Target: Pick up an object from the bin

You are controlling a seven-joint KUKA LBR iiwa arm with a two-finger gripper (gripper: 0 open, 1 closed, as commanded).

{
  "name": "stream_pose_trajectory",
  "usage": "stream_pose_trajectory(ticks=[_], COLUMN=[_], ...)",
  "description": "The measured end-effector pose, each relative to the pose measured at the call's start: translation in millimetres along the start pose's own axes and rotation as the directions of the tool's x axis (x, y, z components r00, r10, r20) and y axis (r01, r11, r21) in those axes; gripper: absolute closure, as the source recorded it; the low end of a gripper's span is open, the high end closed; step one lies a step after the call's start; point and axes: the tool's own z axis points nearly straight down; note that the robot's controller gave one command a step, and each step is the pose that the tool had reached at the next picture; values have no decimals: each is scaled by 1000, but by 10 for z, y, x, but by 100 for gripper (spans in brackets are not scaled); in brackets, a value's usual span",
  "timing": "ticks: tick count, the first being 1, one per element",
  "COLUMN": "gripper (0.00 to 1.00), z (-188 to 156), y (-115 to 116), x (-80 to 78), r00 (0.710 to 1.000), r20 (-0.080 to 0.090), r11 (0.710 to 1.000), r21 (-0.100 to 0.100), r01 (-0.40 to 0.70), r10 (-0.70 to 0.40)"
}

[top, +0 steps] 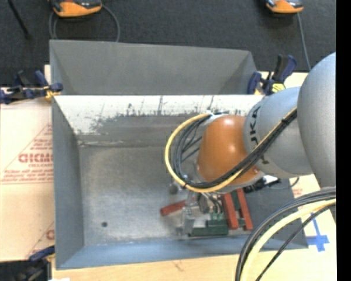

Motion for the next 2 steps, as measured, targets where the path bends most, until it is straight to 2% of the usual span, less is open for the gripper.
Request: stream_pose_trajectory(ticks=[1,2], gripper=[100,100], z=[-41,-1581], y=[1,-37], x=[-25,8], r00=[1000,999], r20=[8,17], r11=[1000,999], r21=[-1,2], r01=[-1,37], r10=[1,-37])
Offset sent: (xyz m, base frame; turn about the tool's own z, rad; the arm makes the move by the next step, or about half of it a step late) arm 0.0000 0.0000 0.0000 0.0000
